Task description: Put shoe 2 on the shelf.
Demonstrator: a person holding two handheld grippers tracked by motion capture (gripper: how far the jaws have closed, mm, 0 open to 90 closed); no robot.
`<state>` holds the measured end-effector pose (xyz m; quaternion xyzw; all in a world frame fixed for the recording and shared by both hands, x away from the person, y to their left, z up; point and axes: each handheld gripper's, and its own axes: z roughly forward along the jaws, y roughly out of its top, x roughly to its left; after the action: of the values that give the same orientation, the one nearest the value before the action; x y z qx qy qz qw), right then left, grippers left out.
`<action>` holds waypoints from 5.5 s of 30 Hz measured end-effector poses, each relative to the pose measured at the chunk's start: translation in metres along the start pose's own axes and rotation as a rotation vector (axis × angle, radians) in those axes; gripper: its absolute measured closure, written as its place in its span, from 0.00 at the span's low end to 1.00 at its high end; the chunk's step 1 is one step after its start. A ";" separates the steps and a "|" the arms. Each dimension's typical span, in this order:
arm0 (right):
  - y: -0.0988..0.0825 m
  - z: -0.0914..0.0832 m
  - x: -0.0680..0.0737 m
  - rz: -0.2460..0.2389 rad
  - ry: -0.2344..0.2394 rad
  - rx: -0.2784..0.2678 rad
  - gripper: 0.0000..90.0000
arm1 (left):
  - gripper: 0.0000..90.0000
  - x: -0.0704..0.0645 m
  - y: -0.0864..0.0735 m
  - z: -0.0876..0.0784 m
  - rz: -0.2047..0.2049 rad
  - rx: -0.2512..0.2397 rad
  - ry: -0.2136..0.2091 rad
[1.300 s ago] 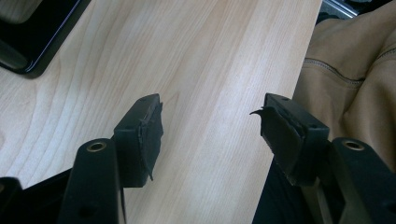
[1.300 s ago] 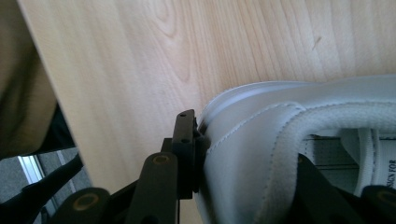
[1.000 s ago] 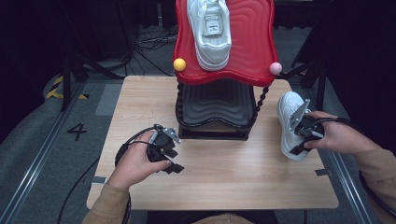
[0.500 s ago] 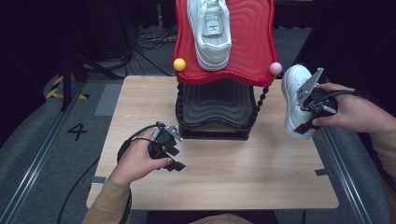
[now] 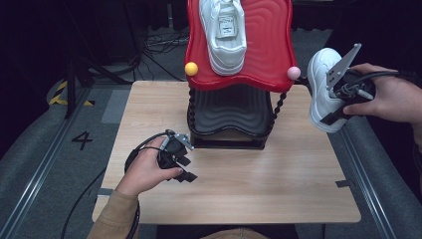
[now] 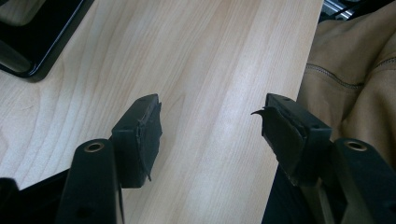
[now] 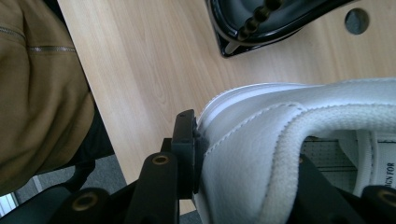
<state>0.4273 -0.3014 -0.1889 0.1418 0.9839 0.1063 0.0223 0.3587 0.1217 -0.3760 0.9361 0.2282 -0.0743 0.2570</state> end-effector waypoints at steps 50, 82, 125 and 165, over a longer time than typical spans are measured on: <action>0.166 -0.086 0.010 -0.200 -0.153 -0.024 0.79 | 0.42 0.012 -0.007 0.006 -0.012 0.008 -0.047; 0.200 -0.037 0.002 -0.309 -0.186 -0.001 0.79 | 0.42 0.013 -0.007 0.007 -0.004 0.006 -0.044; 0.165 -0.081 0.022 -0.185 -0.243 -0.281 0.52 | 0.42 0.011 -0.006 0.007 0.001 0.016 -0.040; 0.054 0.044 0.067 -0.163 -0.056 -0.132 0.44 | 0.42 0.004 -0.002 0.009 0.009 0.025 -0.025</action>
<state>0.3809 -0.2225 -0.2212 0.0622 0.9821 0.1645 0.0677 0.3612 0.1209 -0.3856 0.9393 0.2197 -0.0876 0.2486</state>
